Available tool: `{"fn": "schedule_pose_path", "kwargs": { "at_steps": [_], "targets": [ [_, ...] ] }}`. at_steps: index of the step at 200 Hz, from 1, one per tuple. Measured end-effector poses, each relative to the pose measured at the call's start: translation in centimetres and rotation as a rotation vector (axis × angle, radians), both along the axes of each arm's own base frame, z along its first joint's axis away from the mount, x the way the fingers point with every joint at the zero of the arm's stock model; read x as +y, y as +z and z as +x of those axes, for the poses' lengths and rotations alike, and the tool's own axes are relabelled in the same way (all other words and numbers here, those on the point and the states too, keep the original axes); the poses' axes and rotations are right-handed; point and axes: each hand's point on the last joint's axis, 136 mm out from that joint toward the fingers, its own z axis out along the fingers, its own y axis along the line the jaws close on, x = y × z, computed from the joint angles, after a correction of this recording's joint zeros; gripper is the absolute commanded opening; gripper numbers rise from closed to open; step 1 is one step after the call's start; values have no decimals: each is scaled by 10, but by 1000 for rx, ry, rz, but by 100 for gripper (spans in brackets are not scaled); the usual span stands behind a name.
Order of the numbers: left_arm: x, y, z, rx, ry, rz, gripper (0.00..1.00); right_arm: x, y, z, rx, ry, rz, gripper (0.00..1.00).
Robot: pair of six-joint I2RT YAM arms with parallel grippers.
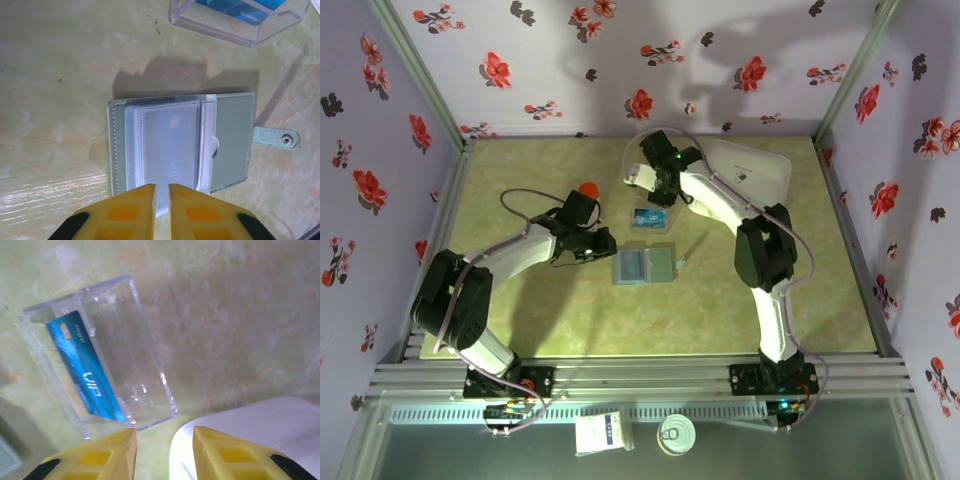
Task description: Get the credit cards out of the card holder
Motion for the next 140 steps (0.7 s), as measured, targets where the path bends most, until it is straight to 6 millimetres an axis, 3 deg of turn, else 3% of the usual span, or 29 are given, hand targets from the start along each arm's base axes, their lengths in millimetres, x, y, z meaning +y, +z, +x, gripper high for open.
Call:
{"fn": "schedule_pose_path", "kwargs": {
  "at_steps": [59, 99, 140],
  "targets": [
    [-7, -9, 2, 4, -18, -16, 11, 4, 9, -58, 88, -381, 331, 35],
    [-9, -21, -3, 26, -27, -5, 7, 5, -10, -94, 267, -676, 579, 30],
    [-9, -38, -5, 60, -30, 16, 4, 23, -34, -122, 517, -873, 745, 34]
  ]
}}
